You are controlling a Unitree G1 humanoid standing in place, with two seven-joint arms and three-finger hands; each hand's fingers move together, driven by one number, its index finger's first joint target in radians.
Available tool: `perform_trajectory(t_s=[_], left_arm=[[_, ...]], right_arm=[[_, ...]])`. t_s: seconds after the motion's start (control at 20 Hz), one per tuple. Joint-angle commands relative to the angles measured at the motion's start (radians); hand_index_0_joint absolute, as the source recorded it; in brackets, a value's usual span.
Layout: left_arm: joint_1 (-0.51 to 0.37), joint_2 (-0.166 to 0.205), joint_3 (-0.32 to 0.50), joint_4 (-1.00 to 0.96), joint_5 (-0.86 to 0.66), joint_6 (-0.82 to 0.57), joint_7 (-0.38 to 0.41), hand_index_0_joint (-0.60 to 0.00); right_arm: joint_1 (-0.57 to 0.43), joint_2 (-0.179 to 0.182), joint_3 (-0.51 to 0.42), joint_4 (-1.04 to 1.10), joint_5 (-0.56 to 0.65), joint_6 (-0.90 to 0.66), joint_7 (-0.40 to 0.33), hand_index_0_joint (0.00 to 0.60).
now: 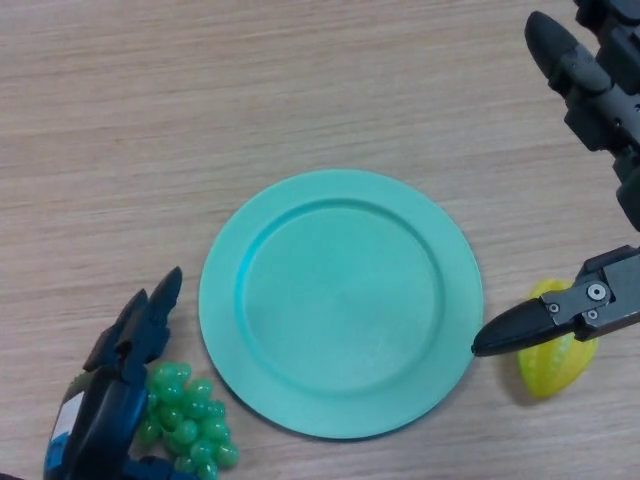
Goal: Pick up the green grapes and place it on the plate
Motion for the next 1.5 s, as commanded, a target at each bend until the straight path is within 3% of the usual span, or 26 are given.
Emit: perform_trajectory(t_s=[0.05, 0.1, 0.15, 0.2, 0.25, 0.3, 0.6, 0.9, 1.05, 1.2, 1.25, 1.4, 1.5], left_arm=[[0.019, 0.017, 0.0, -0.076, -0.095, -0.032, -0.03, -0.35], [0.034, 0.022, -0.002, -0.098, -0.115, -0.026, -0.06, -0.45], [0.083, 0.047, -0.007, -0.148, -0.151, -0.043, -0.177, -0.593], [0.102, 0.051, -0.009, -0.168, -0.156, -0.02, -0.23, -0.6], [0.134, 0.055, -0.006, -0.203, -0.164, 0.035, -0.32, -0.6], [0.138, 0.053, 0.002, -0.203, -0.154, 0.032, -0.326, -0.6], [0.143, 0.002, 0.059, -0.266, -0.18, 0.02, -0.277, -0.6], [0.157, -0.025, 0.112, -0.659, -0.242, 0.138, -0.306, -0.6], [0.061, -0.026, 0.093, -0.877, -0.297, 0.376, -0.37, -0.6], [-0.065, -0.017, 0.016, -0.945, -0.232, 0.539, -0.378, -0.6], [-0.114, 0.016, -0.031, -0.935, -0.129, 0.512, -0.374, -0.6], [-0.195, -0.015, -0.028, -0.937, -0.244, 0.519, -0.29, -0.6], [-0.194, -0.008, -0.029, -0.921, -0.243, 0.51, -0.277, -0.401]], right_arm=[[-0.026, -0.04, -0.055, -0.048, 0.038, -0.147, -0.037, 0.0], [-0.025, -0.047, -0.054, -0.048, 0.048, -0.147, -0.047, 0.0], [-0.023, -0.07, -0.046, -0.048, 0.084, -0.147, -0.081, 0.0], [-0.021, -0.079, -0.045, -0.048, 0.096, -0.152, -0.093, 0.0], [-0.024, -0.098, -0.041, -0.048, 0.122, -0.157, -0.119, 0.0], [-0.024, -0.107, -0.038, -0.048, 0.133, -0.161, -0.131, 0.0], [-0.005, -0.139, -0.013, -0.048, 0.16, -0.208, -0.173, 0.0], [0.001, -0.183, -0.014, -0.048, 0.201, -0.236, -0.213, 0.0], [0.01, -0.202, -0.011, -0.048, 0.202, -0.259, -0.223, 0.0], [0.016, -0.225, -0.006, -0.048, 0.214, -0.273, -0.241, 0.0], [0.014, -0.237, -0.01, -0.048, 0.228, -0.273, -0.249, 0.0], [0.022, -0.251, -0.02, -0.048, 0.234, -0.286, -0.253, 0.0], [0.022, -0.248, -0.018, -0.048, 0.227, -0.285, -0.25, 0.0]])
